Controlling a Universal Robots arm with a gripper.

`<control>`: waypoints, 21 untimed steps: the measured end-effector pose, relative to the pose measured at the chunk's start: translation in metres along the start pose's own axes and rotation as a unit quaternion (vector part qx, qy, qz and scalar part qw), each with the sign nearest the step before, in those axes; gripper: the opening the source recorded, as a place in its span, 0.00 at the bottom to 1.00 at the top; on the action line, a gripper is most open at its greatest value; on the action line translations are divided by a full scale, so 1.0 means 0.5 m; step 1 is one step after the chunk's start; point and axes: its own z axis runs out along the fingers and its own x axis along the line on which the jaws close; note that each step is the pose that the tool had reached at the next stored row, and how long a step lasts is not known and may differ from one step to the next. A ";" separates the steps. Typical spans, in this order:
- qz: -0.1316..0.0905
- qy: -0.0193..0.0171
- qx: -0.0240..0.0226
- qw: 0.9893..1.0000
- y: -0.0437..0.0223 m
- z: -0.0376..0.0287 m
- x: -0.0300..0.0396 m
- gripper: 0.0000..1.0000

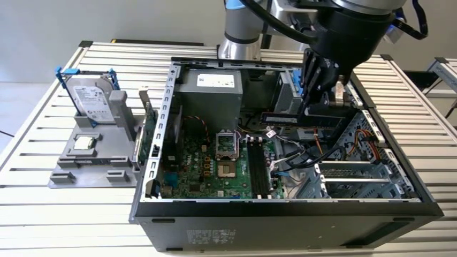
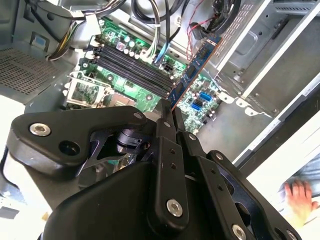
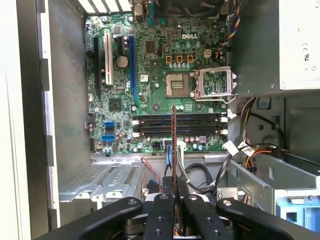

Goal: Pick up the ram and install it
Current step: 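Insert the ram into the slot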

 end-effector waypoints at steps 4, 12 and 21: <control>0.012 0.000 0.000 1.000 0.000 0.000 0.000 0.00; 0.035 -0.001 0.000 0.999 0.000 0.000 0.000 0.00; 0.060 -0.001 -0.001 0.998 0.000 0.000 0.000 0.00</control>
